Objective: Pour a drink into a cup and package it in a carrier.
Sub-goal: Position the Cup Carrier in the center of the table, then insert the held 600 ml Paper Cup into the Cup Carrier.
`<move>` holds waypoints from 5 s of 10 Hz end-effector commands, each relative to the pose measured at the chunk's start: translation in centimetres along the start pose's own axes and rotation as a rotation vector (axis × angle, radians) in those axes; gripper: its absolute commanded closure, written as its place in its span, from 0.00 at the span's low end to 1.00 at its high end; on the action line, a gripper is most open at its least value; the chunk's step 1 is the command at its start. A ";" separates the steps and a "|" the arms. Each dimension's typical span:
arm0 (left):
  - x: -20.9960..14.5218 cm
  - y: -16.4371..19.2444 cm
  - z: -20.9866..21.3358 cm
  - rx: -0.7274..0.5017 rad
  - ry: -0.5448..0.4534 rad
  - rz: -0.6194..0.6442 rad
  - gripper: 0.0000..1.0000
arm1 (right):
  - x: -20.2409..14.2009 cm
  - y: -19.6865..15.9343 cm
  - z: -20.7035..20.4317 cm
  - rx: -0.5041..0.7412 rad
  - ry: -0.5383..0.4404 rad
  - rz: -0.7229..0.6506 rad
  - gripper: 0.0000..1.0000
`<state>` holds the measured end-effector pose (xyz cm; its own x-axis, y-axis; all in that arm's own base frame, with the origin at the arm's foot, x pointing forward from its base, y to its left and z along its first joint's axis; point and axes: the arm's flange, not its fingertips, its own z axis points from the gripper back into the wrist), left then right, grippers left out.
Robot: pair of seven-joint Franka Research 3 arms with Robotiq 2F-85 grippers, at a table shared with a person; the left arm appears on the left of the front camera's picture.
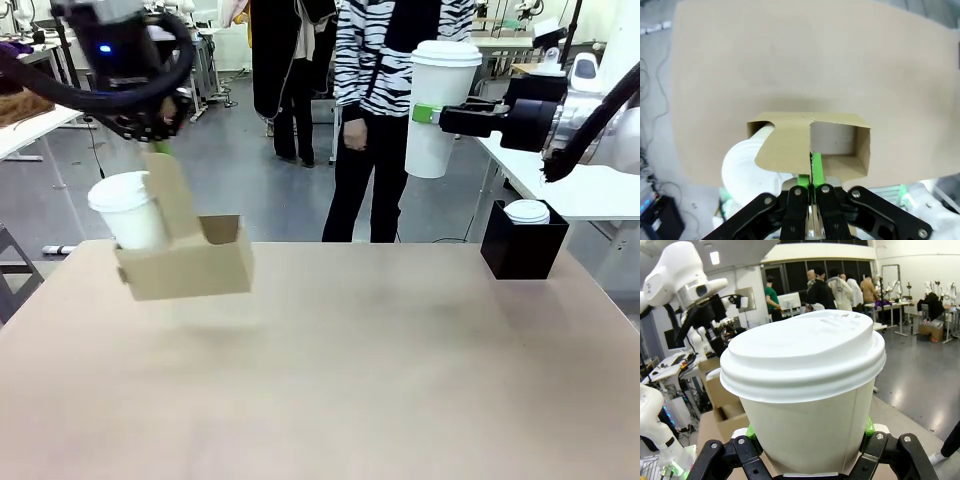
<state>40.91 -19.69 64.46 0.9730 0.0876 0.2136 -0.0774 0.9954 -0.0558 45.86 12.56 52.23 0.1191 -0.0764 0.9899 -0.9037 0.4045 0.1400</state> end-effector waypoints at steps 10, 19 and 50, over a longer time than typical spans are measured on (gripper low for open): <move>-5.0 -15.7 -12.8 0.095 0.006 -0.047 0.98 | 0.4 -0.1 -0.2 0.007 -0.016 0.014 0.17; -6.1 -17.0 -15.8 0.062 0.023 -0.105 0.98 | 0.4 -0.1 -0.2 0.007 -0.016 0.014 0.17; -6.1 22.2 -10.0 -0.369 -0.383 -1.063 0.00 | -19.6 4.0 -11.2 0.721 0.009 -0.092 0.17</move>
<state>35.94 -0.33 53.64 0.4348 -0.6872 0.5820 0.8315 0.5545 0.0336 43.83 25.83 33.61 0.2281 -0.0626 0.9716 -0.9429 -0.2629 0.2044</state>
